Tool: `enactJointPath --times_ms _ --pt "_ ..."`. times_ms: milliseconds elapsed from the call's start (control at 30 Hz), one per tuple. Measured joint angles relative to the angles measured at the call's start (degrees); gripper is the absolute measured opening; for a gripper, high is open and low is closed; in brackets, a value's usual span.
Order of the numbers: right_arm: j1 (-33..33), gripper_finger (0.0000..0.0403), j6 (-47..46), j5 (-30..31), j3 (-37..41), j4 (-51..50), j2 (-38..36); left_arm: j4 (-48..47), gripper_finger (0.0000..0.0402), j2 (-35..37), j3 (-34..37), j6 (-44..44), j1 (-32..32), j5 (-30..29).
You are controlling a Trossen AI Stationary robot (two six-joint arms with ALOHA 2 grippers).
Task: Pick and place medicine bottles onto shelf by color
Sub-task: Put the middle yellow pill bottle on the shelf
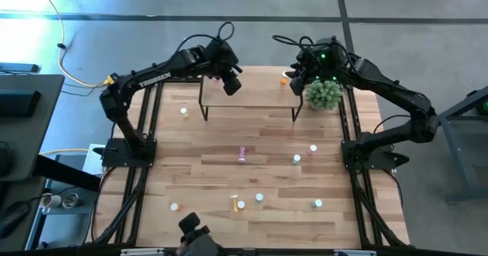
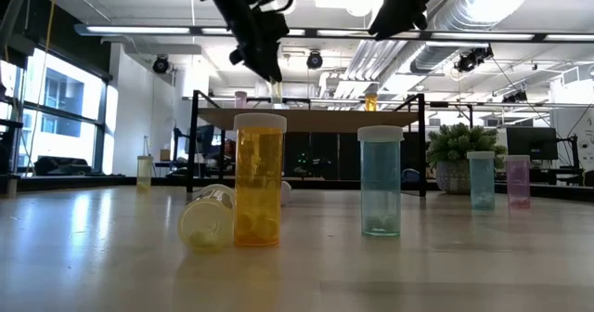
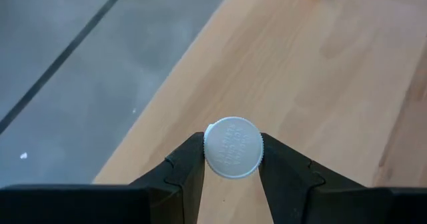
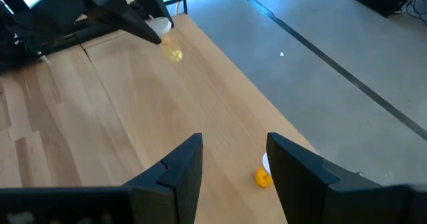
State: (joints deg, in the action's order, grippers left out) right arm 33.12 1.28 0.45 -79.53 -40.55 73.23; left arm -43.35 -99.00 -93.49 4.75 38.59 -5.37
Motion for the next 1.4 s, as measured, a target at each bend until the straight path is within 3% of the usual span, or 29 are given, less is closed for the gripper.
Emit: enactJointPath --times_ms 433,1400 --pt "0.0 0.0158 0.0 0.0 0.0 -0.4 0.0 0.1 0.0119 -3.8 0.0 0.0 0.7 -0.3" --pt "0.0 0.0158 0.0 0.0 0.0 -0.8 0.0 0.7 0.012 -4.0 0.0 -3.1 0.9 1.5"
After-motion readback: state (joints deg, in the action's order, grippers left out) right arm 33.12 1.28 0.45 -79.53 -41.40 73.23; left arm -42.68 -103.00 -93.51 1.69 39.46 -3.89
